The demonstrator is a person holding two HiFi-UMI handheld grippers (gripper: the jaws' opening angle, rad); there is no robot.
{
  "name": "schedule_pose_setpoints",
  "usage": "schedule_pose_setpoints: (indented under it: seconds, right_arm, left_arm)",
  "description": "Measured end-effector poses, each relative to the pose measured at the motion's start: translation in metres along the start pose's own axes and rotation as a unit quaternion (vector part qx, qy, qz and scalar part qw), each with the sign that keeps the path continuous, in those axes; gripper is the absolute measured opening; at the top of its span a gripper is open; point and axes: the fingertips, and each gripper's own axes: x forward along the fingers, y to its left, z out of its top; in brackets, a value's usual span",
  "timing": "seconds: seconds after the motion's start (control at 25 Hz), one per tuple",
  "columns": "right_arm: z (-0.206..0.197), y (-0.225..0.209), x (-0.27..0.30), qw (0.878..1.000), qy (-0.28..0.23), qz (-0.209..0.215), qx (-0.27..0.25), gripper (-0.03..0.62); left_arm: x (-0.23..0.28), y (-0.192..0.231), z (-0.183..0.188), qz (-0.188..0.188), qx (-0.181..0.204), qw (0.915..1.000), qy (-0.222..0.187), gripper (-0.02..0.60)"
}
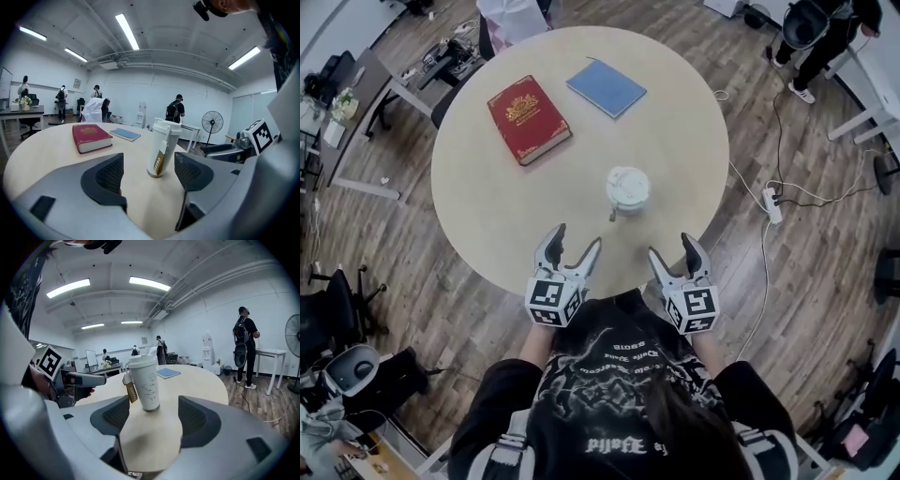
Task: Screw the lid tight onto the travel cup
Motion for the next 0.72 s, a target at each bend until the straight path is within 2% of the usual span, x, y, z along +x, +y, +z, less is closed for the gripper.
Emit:
schedule_pose_setpoints:
  seconds: [0.16,0.28,0.52,0.72]
  right_arm:
    - [0.003,0.002,0.005,1.000,0.003,-0.012,0.005,0.307]
    - [0.002,0.007,0.003,1.000,0.009,-0.017,0.002,0.298]
    - [-0.002,0.007,0.000,0.999,0.019,-0.042,0.001,0.278]
    - [-0.002,0.004,-0.002,0.998,0.028,-0.057,0.001,0.276]
  left_arm:
    - [0.015,0.020,0.005,0.005,0.023,0.9997,0.006,0.344]
    - [0.030,0.027,0.004,-0.005,0.028,0.9995,0.016,0.344]
    - [0.067,0.029,-0.002,-0.055,0.049,0.9966,0.036,0.344]
    - [0.091,0.023,-0.008,-0.103,0.070,0.9906,0.057,0.344]
